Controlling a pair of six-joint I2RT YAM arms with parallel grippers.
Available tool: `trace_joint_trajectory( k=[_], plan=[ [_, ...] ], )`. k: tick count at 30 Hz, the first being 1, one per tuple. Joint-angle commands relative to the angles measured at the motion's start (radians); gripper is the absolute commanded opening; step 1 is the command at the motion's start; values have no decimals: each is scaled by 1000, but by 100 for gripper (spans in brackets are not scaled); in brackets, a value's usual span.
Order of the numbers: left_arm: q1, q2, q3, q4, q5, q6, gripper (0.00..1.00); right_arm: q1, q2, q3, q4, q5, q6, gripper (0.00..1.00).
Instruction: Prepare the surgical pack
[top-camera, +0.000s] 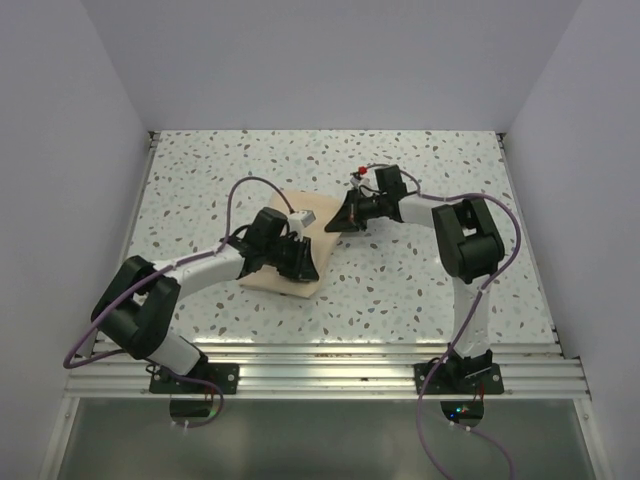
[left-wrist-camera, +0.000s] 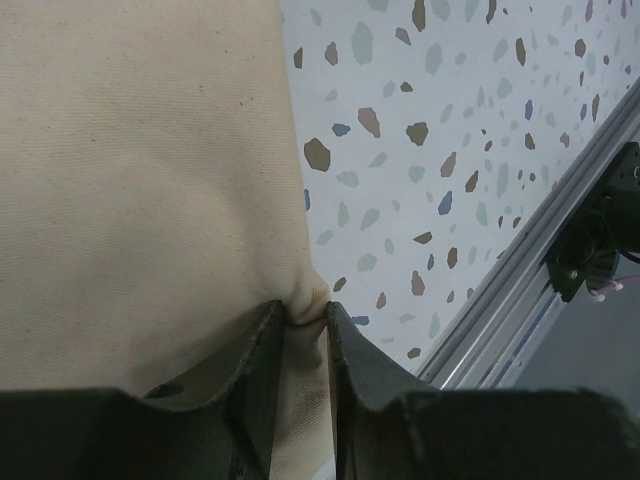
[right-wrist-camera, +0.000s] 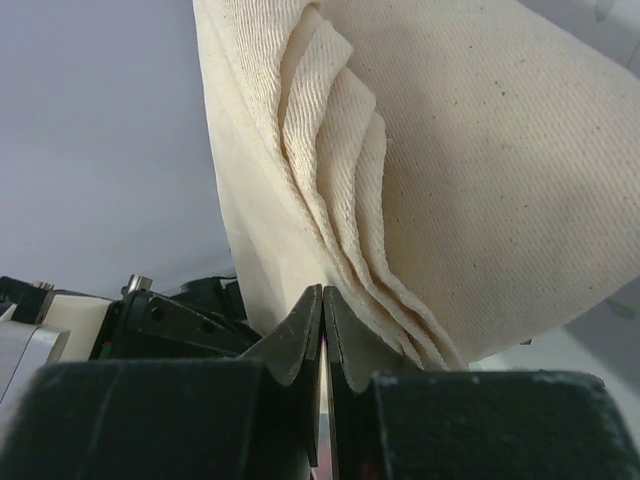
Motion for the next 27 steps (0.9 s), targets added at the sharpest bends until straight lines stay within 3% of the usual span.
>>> trace_joint_trajectory(
  k=[1,8,19,27],
  plan=[
    [-22,44,-111,-83,-4,29,28,-23,36,-67,-41,108,-57,5],
    [-24,-24,-145,-141,-47,46,32,-46,13,-147,-37,151,-40,4],
    [-33,-160,47,-316,-127,-10,44,-46,-76,-199,-59,157,-46,5],
    [10,-252,148,-487,-271,-102,26,-46,-127,-363,12,198,-11,4]
  ],
)
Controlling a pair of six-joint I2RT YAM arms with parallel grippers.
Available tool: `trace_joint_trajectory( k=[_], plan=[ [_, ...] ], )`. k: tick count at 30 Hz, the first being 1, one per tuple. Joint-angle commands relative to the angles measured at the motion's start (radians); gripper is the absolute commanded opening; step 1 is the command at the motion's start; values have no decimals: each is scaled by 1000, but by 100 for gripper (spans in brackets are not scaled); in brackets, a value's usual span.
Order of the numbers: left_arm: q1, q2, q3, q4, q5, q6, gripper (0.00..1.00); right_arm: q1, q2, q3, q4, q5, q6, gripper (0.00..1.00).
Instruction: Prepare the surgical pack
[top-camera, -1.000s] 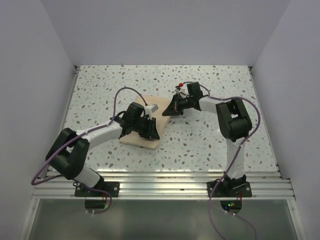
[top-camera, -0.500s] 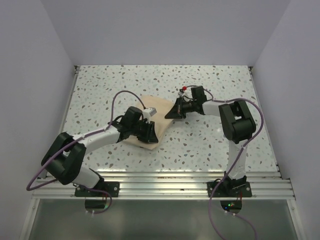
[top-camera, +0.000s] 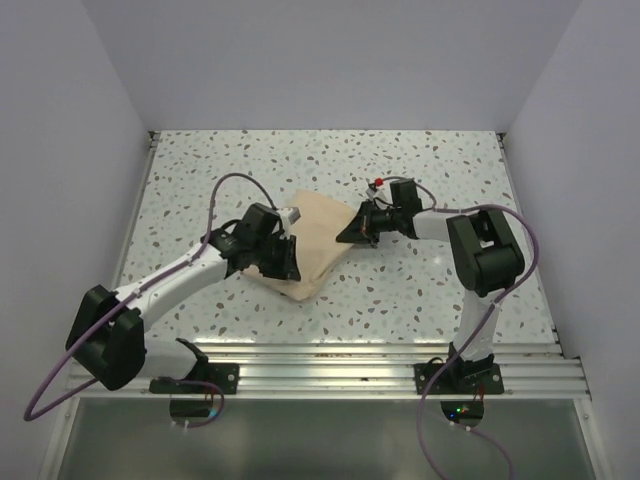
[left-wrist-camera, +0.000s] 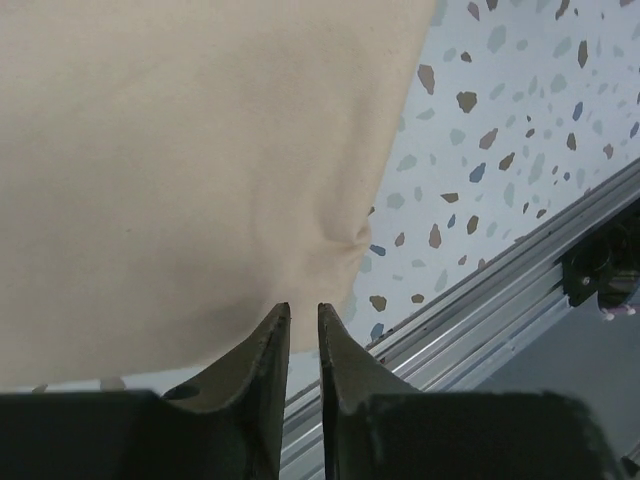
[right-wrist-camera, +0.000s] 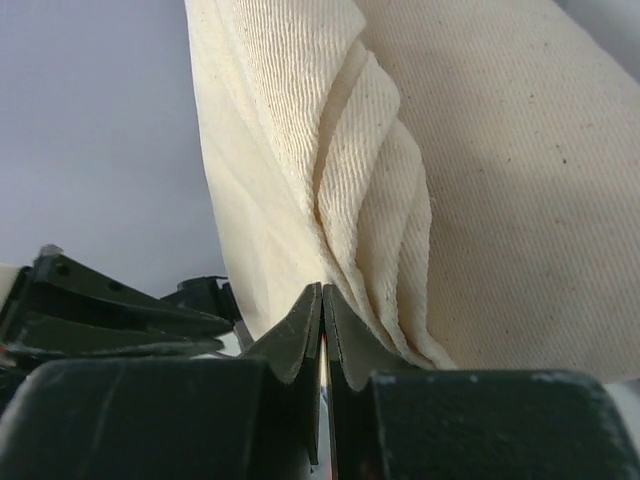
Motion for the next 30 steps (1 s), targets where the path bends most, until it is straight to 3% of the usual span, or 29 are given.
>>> trace_joint_trajectory(
  k=[1,5,13,20,26,30],
  plan=[
    [48,-73,75,-139,-91,-68,19,-10,16,-123,-107,161,-53,4],
    [132,-88,31,-242,-126,-130,0,-10,-16,-193,-110,167,-69,4],
    [359,-145,-150,-175,-13,-208,0,-4,-146,-371,-36,176,-12,4],
    [381,23,-176,-26,86,-231,0,17,-231,-424,-91,182,-44,5],
    [379,257,-44,104,126,-210,0,22,-245,-427,-99,193,-69,6],
    [379,402,170,80,139,-145,6,22,-245,-407,-130,198,-69,6]
  ],
)
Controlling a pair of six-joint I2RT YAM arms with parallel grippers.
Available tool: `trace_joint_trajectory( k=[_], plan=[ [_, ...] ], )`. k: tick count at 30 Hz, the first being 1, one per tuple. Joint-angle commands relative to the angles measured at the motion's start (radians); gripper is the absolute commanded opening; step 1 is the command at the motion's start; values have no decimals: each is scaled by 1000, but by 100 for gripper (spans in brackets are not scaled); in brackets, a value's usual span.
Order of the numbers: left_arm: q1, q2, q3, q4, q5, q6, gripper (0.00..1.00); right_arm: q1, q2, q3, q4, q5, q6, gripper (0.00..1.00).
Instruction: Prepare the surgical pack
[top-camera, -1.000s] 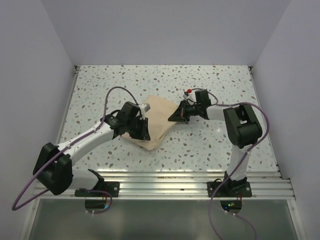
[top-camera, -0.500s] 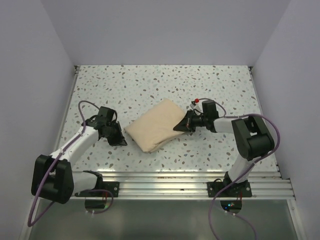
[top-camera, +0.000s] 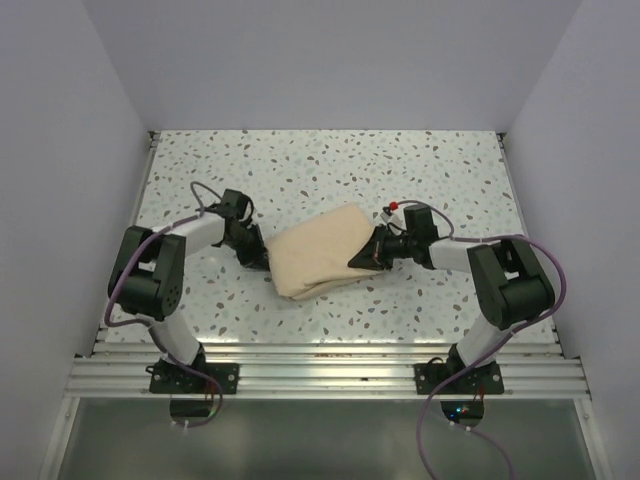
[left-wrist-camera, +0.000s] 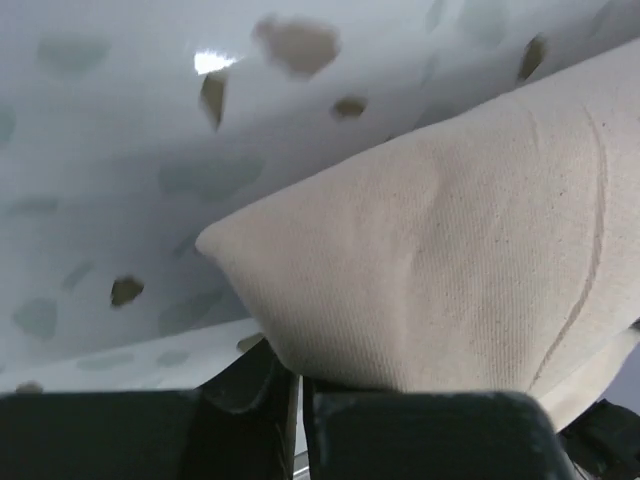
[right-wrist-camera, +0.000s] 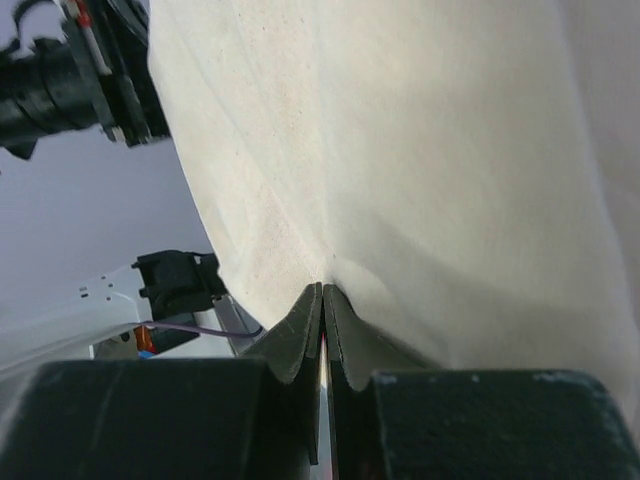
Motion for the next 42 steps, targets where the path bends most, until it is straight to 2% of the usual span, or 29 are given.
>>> trace_joint_trajectory(
  k=[1,2,3,5,7,9,13,17,20,23,28,35,42],
  plan=[
    [6,99,193,82,51,56,9,19,33,-39,-214,128,-92,5],
    [6,114,227,81,54,66,13,18,30,-39,-214,128,-89,5],
    [6,133,292,74,51,92,21,19,28,-39,-214,130,-89,6],
    [9,206,384,51,65,118,29,19,25,-44,-212,134,-84,6],
    [11,263,432,20,74,157,30,19,30,-49,-206,131,-81,6],
    [17,256,436,-12,51,157,31,19,34,-47,-203,128,-78,6],
    [37,72,293,-38,-47,123,40,18,24,-36,-208,136,-78,6],
    [48,-117,102,-43,-45,96,50,19,12,-29,-214,136,-78,6],
    [49,-235,46,-40,-36,63,57,19,5,-26,-234,143,-92,6],
    [51,-307,9,20,31,31,59,19,-21,-26,-251,133,-128,7],
    [51,-312,-26,134,181,30,61,18,-87,57,-421,151,-233,8],
    [51,-295,-93,206,245,30,63,18,-205,183,-626,148,-314,10],
    [49,-293,-152,288,304,8,62,16,-239,125,-636,108,-323,10]
  ],
)
